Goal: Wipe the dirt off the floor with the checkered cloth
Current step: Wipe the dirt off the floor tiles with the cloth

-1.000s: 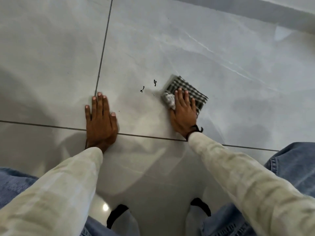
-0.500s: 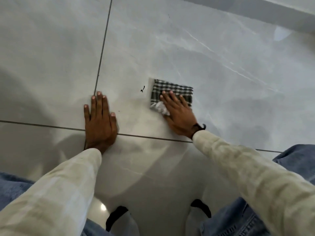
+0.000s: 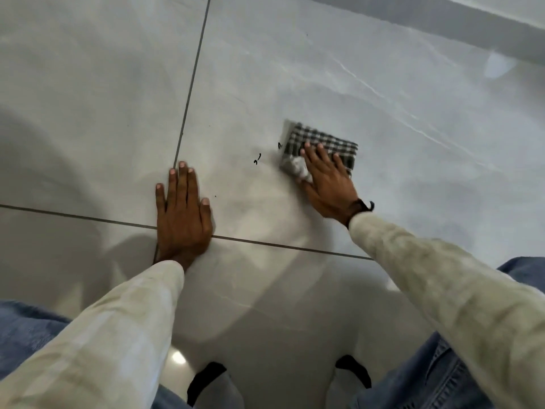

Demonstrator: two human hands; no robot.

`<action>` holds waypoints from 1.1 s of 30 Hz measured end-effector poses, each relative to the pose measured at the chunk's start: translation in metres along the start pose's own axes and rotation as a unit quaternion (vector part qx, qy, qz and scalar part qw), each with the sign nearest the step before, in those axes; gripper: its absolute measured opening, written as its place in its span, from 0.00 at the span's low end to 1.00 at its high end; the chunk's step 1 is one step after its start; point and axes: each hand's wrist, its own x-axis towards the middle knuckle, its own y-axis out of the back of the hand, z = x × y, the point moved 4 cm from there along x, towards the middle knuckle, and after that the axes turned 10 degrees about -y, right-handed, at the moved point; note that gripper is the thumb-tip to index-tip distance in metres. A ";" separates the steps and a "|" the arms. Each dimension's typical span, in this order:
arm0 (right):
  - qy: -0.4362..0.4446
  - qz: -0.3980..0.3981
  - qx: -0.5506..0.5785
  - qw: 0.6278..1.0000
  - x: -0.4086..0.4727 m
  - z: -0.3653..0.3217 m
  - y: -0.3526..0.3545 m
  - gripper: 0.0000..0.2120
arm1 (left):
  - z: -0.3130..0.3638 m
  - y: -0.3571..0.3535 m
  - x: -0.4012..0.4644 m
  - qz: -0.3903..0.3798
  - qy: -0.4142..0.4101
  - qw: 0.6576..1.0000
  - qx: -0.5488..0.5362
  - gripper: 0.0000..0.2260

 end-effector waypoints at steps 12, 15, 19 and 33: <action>-0.021 0.010 -0.021 0.999 0.000 -0.023 0.005 0.33 | 0.000 0.001 0.000 0.005 0.001 1.000 -0.005 0.30; 0.048 0.004 -0.015 0.999 0.006 -0.049 -0.002 0.31 | 0.000 0.003 -0.001 0.004 0.004 1.000 -0.006 0.30; 0.013 0.014 -0.016 1.000 0.047 -0.037 0.014 0.30 | -0.002 -0.001 0.000 0.012 -0.001 1.000 -0.003 0.31; -0.066 0.054 0.052 0.995 0.004 -0.052 -0.010 0.31 | -0.005 -0.007 -0.001 0.033 -0.007 0.999 -0.005 0.31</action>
